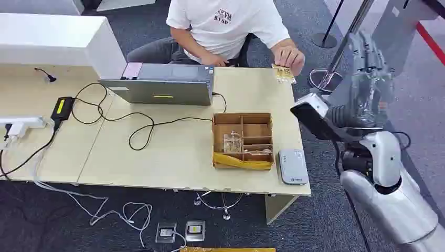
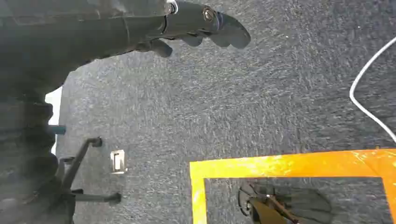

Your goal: Pass the card to the sensor for recognition and then transmit it.

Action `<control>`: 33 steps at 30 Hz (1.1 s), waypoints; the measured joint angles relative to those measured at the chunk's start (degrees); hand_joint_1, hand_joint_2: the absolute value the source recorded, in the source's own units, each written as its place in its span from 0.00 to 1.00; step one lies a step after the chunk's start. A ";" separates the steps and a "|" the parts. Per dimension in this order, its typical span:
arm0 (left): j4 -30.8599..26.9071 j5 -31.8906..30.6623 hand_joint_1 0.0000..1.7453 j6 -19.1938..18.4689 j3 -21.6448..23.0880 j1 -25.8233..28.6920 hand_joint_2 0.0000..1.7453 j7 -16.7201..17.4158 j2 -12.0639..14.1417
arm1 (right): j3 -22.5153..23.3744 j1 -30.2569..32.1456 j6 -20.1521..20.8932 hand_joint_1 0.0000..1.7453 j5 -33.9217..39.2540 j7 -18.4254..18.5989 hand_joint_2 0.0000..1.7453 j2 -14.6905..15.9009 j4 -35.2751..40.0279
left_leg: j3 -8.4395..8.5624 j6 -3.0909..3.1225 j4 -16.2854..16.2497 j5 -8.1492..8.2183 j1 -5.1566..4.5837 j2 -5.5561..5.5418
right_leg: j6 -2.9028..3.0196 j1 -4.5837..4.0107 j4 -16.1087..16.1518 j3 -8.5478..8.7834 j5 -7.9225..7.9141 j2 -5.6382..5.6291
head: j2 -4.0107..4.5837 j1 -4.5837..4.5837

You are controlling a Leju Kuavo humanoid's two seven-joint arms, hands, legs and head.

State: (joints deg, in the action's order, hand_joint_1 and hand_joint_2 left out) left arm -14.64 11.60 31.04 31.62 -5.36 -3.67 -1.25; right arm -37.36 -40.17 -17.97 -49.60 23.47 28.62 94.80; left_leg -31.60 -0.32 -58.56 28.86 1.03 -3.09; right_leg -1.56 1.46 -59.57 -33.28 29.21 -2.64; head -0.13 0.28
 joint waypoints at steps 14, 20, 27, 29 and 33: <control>-0.55 1.66 0.00 0.18 2.88 0.15 1.00 0.13 0.89 | -11.49 -6.18 2.47 0.00 1.97 0.37 1.00 -4.42 -9.78 | -0.08 -0.02 0.00 -0.03 0.00 -0.08 | 0.00 0.00 0.00 -0.05 0.00 0.12 | 0.00 0.00; -0.57 2.15 0.00 0.18 3.81 0.19 1.00 0.13 1.14 | -13.87 -8.11 2.91 0.00 2.71 0.35 1.00 -5.54 -13.12 | -0.05 -0.02 -0.01 -0.03 0.00 -0.05 | 0.00 0.00 0.00 -0.05 0.00 0.10 | 0.00 0.00; -0.57 2.67 0.00 0.24 4.55 0.25 1.00 0.13 1.33 | -16.21 -9.29 2.82 0.00 3.81 0.35 1.00 -6.45 -15.77 | -0.04 -0.02 -0.01 -0.03 0.00 -0.04 | 0.00 0.00 0.00 -0.06 0.00 0.09 | 0.00 -0.02; -0.57 2.78 0.00 0.24 4.94 0.27 1.00 0.13 1.36 | -16.80 -9.45 2.73 0.00 4.05 0.35 1.00 -6.72 -16.29 | -0.04 -0.02 -0.01 -0.03 0.00 -0.04 | 0.00 0.00 0.00 -0.06 0.00 0.09 | 0.00 -0.02; -0.57 2.96 0.00 0.24 5.10 0.29 1.00 0.13 1.42 | -17.43 -9.88 2.47 1.00 4.57 0.35 1.00 -7.09 -17.54 | -0.03 -0.02 -0.01 -0.03 0.00 -0.03 | 0.00 0.00 0.00 -0.06 0.00 0.09 | 0.00 -0.02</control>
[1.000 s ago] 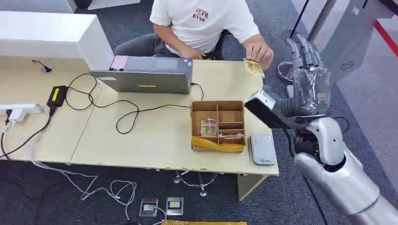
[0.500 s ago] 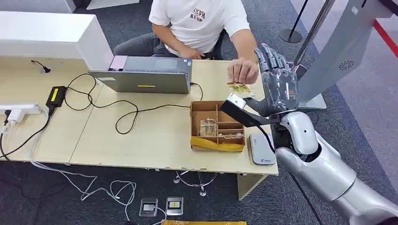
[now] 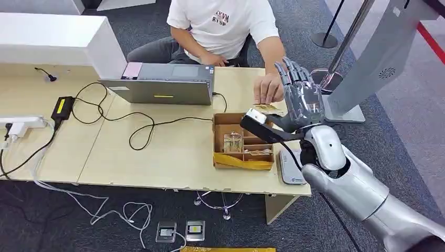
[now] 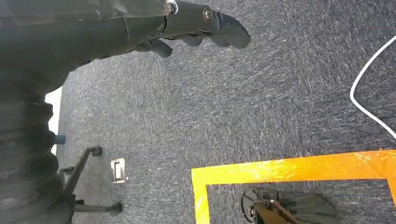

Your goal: Pass the card to the sensor for recognition and then transmit it.

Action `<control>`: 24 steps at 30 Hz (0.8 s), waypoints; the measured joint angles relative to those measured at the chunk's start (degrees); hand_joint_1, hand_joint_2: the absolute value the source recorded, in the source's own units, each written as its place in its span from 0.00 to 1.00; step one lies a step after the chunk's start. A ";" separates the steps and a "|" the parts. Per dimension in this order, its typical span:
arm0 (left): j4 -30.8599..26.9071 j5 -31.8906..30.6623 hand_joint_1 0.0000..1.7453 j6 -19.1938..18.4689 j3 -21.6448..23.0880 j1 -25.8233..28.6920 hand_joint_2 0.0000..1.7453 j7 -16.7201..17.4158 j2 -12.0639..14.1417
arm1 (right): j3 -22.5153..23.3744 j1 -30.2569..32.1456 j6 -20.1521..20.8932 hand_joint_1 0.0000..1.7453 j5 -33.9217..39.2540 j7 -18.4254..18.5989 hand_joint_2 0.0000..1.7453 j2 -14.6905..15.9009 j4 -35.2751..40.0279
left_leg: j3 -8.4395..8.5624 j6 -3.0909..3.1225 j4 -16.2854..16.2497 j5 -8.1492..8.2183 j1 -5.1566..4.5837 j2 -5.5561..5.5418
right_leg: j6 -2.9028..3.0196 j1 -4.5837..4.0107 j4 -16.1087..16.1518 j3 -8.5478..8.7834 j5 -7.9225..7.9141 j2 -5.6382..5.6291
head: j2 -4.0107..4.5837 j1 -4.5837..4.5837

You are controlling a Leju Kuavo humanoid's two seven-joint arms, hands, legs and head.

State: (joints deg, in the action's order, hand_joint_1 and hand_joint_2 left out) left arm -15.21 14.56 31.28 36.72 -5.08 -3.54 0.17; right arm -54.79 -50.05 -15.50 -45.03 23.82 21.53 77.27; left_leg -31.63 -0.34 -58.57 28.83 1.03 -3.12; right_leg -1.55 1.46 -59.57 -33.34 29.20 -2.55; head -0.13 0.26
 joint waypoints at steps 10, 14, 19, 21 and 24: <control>-0.02 0.68 0.00 0.09 1.22 0.08 1.00 0.00 0.07 | -1.44 -0.56 -0.35 1.00 1.09 0.24 1.00 -0.29 -1.73 | 0.00 0.00 0.00 0.00 0.00 0.01 | 0.00 0.00 0.00 -0.01 0.00 0.00 | 0.00 0.00; -0.09 0.96 0.00 0.04 1.44 0.08 1.00 0.00 0.09 | -2.10 -0.74 -0.50 1.00 1.27 0.17 1.00 -0.29 -2.17 | 0.01 0.00 0.00 0.00 0.00 0.01 | 0.00 0.00 0.00 -0.01 0.00 -0.01 | 0.00 0.02; -0.26 1.40 0.00 0.07 1.66 0.09 1.00 0.00 0.22 | -2.63 -0.99 -0.85 1.00 1.46 -0.09 1.00 -0.29 -2.65 | 0.01 0.00 0.00 0.00 0.00 0.01 | 0.00 0.00 0.00 0.00 0.00 -0.01 | 0.00 0.02; -0.33 1.75 0.00 0.22 1.68 0.13 1.00 0.00 0.26 | -2.67 -1.03 -1.01 1.00 1.55 -0.63 1.00 -0.46 -2.84 | 0.00 0.00 0.00 0.00 0.00 0.01 | 0.00 0.00 0.00 0.00 0.00 -0.01 | 0.00 0.02; -0.33 2.38 0.00 0.63 1.75 0.25 1.00 0.00 0.28 | -2.84 -1.25 -1.20 1.00 1.99 -1.35 1.00 -1.18 -3.26 | 0.01 0.00 0.00 0.00 0.00 0.03 | 0.00 0.00 0.00 -0.01 0.00 -0.03 | 0.00 0.00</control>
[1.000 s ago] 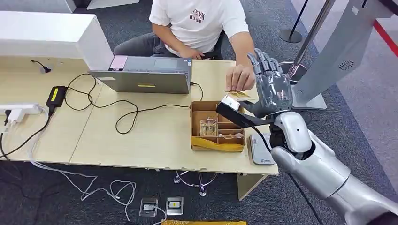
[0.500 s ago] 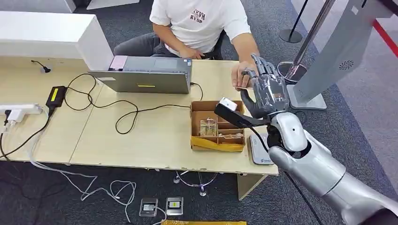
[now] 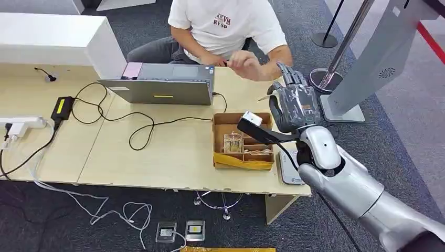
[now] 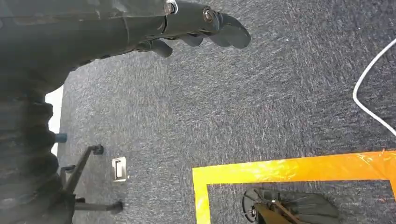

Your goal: Pass the card to the sensor for recognition and then transmit it.

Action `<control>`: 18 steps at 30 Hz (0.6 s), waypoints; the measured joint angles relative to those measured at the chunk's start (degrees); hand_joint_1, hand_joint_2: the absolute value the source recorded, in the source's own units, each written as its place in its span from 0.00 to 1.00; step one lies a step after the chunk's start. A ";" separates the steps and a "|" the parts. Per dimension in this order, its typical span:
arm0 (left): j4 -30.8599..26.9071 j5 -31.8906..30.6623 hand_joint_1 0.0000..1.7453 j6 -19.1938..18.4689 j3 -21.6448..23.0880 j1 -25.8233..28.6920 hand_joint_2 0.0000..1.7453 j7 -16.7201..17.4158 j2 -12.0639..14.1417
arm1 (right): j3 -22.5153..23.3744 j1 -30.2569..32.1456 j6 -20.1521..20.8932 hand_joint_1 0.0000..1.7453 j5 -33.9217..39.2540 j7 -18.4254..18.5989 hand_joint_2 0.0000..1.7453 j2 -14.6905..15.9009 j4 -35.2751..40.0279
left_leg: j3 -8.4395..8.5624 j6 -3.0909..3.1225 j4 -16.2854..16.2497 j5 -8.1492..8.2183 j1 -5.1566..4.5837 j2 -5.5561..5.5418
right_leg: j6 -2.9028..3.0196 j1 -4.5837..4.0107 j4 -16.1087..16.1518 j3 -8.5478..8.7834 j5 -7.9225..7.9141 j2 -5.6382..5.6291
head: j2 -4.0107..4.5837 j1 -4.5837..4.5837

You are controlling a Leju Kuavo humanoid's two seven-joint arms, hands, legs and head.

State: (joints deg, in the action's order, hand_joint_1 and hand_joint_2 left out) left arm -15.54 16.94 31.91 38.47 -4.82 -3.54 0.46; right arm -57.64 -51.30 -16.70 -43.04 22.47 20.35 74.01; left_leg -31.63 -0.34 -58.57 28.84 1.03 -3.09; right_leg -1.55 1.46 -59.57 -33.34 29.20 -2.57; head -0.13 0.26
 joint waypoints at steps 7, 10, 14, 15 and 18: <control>-0.02 1.27 0.00 0.64 0.77 0.36 1.00 0.00 -0.02 | -0.48 -0.13 -0.88 1.00 0.81 -0.94 1.00 -1.14 -1.29 | 0.00 0.00 0.00 0.00 0.00 -0.01 | 0.00 0.00 0.00 0.00 0.00 0.00 | 0.00 0.00; -0.02 2.54 0.00 1.18 0.96 0.47 1.00 -0.18 -0.02 | -0.59 0.01 -1.49 1.00 2.01 -0.81 1.00 -1.16 -1.53 | 0.02 0.00 0.00 0.00 0.00 0.01 | 0.00 0.00 0.01 -0.01 0.00 -0.01 | 0.00 0.02; 0.00 4.97 0.00 1.82 1.42 0.79 1.00 -0.57 -0.02 | 0.29 1.74 -5.03 1.00 5.41 1.22 1.00 -0.15 -1.71 | 0.08 0.00 -0.02 0.01 -0.01 0.04 | 0.00 0.00 0.03 -0.04 0.00 -0.13 | -0.02 0.07; 0.00 5.34 0.00 1.82 1.49 0.83 1.00 -0.57 -0.02 | 0.70 2.40 -5.82 1.00 6.02 1.53 1.00 0.20 -1.71 | 0.08 0.00 -0.03 0.01 -0.01 0.03 | 0.00 0.00 0.03 -0.04 0.00 -0.12 | 0.00 0.02; 0.00 6.69 0.00 1.84 2.36 1.04 1.00 -0.57 0.00 | 3.46 4.73 -8.66 1.00 8.42 2.53 1.00 2.95 -1.71 | 0.03 0.01 -0.03 0.01 -0.02 0.06 | 0.00 0.02 0.04 -0.03 0.00 -0.11 | 0.00 0.00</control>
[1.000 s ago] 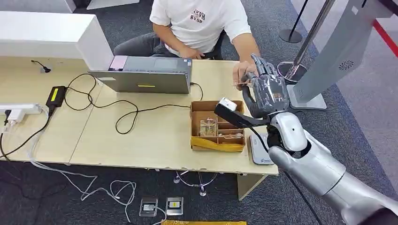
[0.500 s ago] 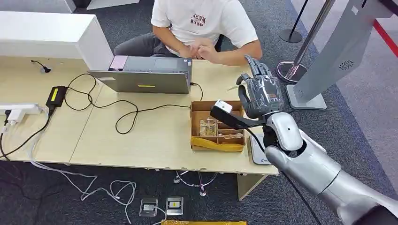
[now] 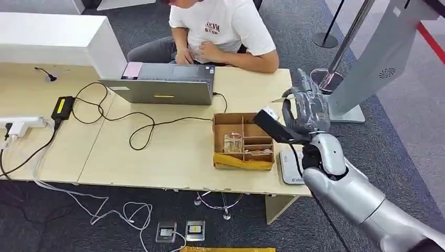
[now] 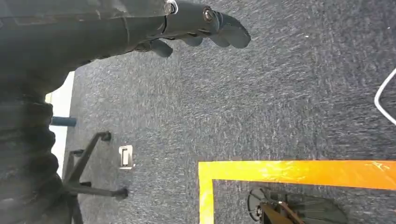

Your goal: Pass the card to the sensor for recognition and then transmit it.

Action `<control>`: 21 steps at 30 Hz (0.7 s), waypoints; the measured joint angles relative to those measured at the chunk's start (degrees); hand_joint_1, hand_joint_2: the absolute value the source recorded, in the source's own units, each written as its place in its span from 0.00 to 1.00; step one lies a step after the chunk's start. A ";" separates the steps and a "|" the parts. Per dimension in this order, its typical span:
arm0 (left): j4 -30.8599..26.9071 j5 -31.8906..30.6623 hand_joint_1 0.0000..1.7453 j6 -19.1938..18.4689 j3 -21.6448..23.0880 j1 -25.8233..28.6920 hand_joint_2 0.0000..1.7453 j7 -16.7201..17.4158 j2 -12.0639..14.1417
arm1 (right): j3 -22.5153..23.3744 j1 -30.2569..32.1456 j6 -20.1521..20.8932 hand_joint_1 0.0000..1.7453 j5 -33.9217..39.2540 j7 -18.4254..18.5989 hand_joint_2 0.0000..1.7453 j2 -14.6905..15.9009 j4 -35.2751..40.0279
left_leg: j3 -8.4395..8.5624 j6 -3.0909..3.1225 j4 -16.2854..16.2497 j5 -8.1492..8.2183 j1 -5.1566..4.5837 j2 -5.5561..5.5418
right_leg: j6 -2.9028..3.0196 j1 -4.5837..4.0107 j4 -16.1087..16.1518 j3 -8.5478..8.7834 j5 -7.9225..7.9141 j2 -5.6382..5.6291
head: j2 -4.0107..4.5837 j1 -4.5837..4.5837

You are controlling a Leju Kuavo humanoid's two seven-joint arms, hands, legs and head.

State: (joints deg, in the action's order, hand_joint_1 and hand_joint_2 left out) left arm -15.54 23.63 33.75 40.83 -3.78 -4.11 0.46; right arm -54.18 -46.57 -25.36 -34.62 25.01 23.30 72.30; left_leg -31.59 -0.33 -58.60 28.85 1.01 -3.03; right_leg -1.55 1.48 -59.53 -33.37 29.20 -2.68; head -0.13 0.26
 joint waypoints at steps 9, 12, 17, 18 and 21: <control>0.00 2.62 0.00 0.28 1.77 -0.02 1.00 0.00 0.04 | 5.77 7.00 -1.64 1.00 1.22 1.97 1.00 5.48 0.96 | 0.09 -0.01 0.00 0.03 0.02 0.14 | 0.02 -0.03 0.00 -0.01 -0.02 -0.10 | 0.00 0.00; 0.00 2.97 0.00 0.26 2.49 -0.02 1.00 -0.04 0.07 | 7.47 9.63 -1.68 1.00 1.11 2.32 1.00 7.03 1.57 | 0.07 -0.02 0.00 0.02 0.03 0.17 | 0.02 -0.03 0.00 0.00 -0.02 -0.14 | 0.00 0.02; 0.00 3.47 0.00 0.22 3.43 -0.17 1.00 -0.18 0.07 | 9.02 12.33 -1.57 1.00 1.13 2.49 1.00 7.89 1.81 | 0.08 -0.01 0.00 0.02 0.02 0.21 | 0.02 -0.03 0.00 0.01 -0.02 -0.14 | -0.02 0.00; 0.00 3.63 0.00 0.22 3.71 -0.17 1.00 -0.17 0.07 | 9.27 12.91 -1.44 1.00 1.05 2.42 1.00 7.98 1.81 | 0.07 -0.01 0.00 0.02 0.02 0.20 | 0.02 -0.02 0.00 0.01 -0.02 -0.14 | 0.00 0.02; 0.00 4.15 0.00 0.22 4.44 -0.23 1.00 -0.20 0.13 | 9.44 14.11 0.48 1.00 0.28 1.81 1.00 7.98 1.81 | 0.07 -0.01 0.00 0.03 0.02 0.22 | 0.02 -0.02 0.00 0.01 -0.03 -0.16 | 0.00 0.02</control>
State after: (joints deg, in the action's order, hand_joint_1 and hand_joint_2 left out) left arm -15.54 27.78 33.97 45.27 -4.01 -4.31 0.59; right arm -44.74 -32.46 -24.88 -34.34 26.82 31.28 74.12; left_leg -31.52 -0.35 -58.60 28.88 1.03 -2.81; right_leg -1.53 1.46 -59.53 -33.36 29.17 -2.85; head -0.13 0.28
